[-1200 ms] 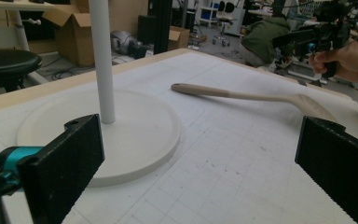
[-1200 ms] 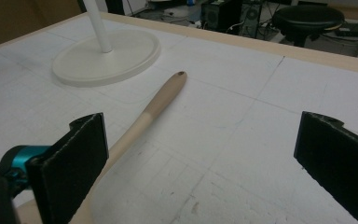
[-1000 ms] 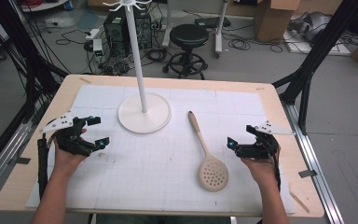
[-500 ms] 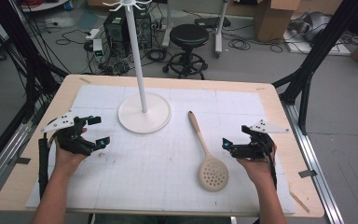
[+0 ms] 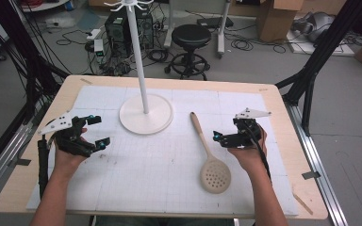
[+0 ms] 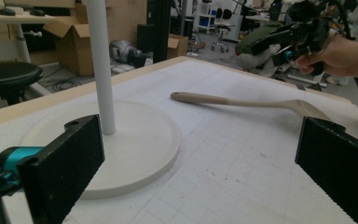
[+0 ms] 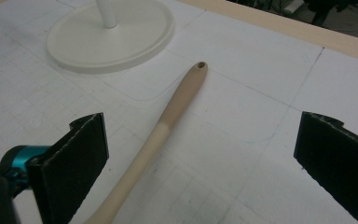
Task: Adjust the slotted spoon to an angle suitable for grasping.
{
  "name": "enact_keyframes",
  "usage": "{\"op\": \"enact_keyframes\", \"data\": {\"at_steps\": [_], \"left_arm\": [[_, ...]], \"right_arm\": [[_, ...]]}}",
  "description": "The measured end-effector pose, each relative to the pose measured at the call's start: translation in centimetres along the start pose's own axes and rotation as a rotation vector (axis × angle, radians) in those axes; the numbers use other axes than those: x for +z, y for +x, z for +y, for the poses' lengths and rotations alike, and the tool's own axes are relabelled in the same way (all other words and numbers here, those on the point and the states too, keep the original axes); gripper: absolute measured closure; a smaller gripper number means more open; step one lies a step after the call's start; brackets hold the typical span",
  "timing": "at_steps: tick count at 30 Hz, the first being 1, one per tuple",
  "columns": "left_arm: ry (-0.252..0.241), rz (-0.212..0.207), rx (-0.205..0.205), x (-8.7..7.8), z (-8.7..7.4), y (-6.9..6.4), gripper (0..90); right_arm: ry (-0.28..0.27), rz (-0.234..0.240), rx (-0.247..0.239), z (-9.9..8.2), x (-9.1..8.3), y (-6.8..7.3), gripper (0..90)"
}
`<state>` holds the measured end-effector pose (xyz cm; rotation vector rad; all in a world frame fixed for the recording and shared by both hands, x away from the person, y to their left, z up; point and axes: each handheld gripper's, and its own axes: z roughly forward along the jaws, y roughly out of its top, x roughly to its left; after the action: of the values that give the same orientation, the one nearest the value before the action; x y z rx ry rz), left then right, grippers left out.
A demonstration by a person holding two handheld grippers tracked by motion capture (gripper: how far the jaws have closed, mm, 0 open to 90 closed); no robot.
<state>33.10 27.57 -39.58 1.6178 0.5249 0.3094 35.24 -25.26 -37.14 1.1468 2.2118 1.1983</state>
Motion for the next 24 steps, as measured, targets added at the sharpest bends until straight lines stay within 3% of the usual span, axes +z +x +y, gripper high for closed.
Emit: {"op": "enact_keyframes", "data": {"at_steps": [13, 18, 22, 23, 24], "left_arm": [[0.019, 0.005, 0.013, 0.2, 0.0, -0.1, 1.7], [0.026, 0.004, 0.017, 0.3, 0.0, -0.2, 1.7], [0.031, 0.012, 0.017, 0.3, 0.0, -0.2, 1.7], [0.039, 0.015, 0.017, 0.3, -0.1, -0.1, 1.7], [0.042, 0.016, 0.018, 0.4, -0.1, -0.1, 1.7]], "right_arm": [[0.135, 0.021, -0.026, 1.8, 3.4, 0.7, 1.5], [0.217, 0.025, -0.034, 2.1, 5.3, 1.0, 2.1], [0.272, 0.025, -0.057, 2.0, 6.3, 1.3, 7.2], [0.299, 0.029, -0.072, 2.1, 6.7, 1.5, 16.7], [0.307, 0.034, -0.075, 2.1, 6.9, 1.5, 17.1]]}}
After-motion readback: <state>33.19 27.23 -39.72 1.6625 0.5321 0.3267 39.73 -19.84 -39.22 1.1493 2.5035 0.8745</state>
